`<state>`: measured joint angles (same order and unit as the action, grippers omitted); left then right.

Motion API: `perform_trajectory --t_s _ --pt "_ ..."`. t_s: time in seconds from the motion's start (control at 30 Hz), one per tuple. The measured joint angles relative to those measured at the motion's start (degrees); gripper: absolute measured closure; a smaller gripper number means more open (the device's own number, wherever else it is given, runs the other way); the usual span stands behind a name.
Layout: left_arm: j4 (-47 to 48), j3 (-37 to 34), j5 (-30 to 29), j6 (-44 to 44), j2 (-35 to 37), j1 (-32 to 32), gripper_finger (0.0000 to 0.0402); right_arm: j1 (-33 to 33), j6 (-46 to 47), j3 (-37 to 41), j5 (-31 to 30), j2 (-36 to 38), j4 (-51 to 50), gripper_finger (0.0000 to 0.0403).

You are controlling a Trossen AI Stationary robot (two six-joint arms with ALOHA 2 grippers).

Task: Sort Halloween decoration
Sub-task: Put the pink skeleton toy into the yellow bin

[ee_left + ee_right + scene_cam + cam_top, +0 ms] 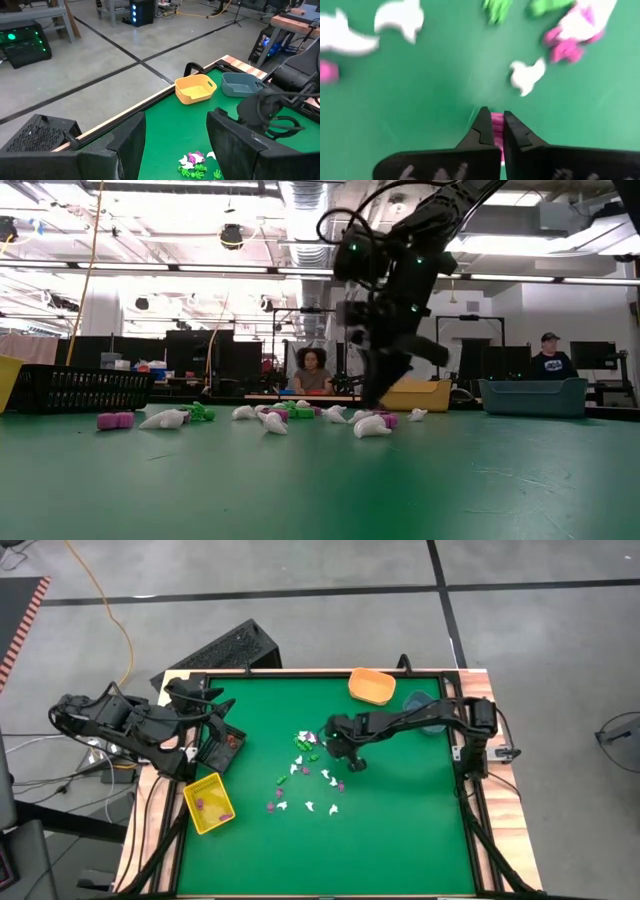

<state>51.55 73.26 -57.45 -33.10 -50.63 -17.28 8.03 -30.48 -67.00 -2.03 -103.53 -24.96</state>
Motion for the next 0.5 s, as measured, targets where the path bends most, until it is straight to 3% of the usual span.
perform_trajectory --t_s 0.2,0.5 --pt "-0.02 0.00 0.00 -0.57 0.00 0.02 0.0202 -2.28 5.68 -1.47 0.16 0.44 7.48 0.0396" --pt "-0.02 0.00 -0.35 -0.57 0.00 0.00 0.0202 -6.79 11.10 -5.03 0.38 0.11 30.13 0.0397"
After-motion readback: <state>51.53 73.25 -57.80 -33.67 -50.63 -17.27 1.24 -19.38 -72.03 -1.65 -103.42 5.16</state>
